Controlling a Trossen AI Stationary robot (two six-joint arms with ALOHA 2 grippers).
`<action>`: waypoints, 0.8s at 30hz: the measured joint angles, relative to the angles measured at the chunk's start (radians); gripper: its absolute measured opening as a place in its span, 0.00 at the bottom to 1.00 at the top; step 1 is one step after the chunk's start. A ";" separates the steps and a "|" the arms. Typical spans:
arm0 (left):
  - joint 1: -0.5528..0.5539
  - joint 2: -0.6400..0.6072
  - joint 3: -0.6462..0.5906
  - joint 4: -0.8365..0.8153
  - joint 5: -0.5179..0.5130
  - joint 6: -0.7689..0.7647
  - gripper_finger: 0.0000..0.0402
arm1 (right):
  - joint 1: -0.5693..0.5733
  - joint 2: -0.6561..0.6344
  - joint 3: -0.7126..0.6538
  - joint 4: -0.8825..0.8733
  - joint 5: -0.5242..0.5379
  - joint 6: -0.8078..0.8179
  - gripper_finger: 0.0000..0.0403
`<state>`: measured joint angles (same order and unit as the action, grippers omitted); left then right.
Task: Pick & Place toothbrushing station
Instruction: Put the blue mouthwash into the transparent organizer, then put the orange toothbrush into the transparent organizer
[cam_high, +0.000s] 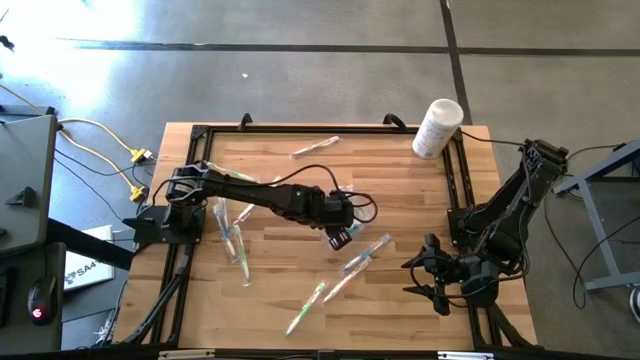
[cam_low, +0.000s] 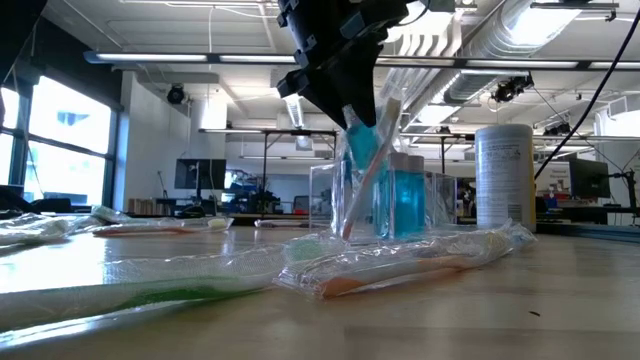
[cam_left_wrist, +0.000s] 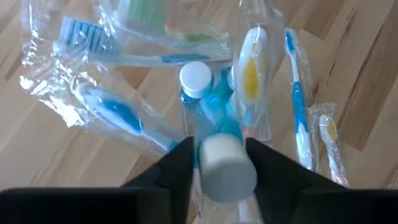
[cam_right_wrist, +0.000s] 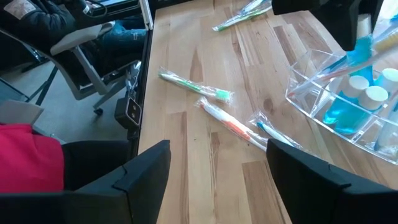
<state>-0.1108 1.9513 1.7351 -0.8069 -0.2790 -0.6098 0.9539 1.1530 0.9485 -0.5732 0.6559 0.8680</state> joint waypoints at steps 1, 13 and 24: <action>0.000 0.000 0.000 0.000 0.000 0.000 0.39 | 0.000 0.000 0.000 0.000 0.000 0.000 0.64; 0.000 -0.002 0.000 0.001 -0.002 -0.023 0.54 | 0.000 0.000 0.000 -0.001 0.000 0.000 0.64; -0.021 -0.005 0.183 -0.156 0.030 0.053 0.54 | 0.000 0.000 0.000 -0.001 -0.007 0.000 0.64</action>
<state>-0.1322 1.9461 1.9180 -0.9630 -0.2491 -0.5564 0.9539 1.1530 0.9485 -0.5741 0.6493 0.8677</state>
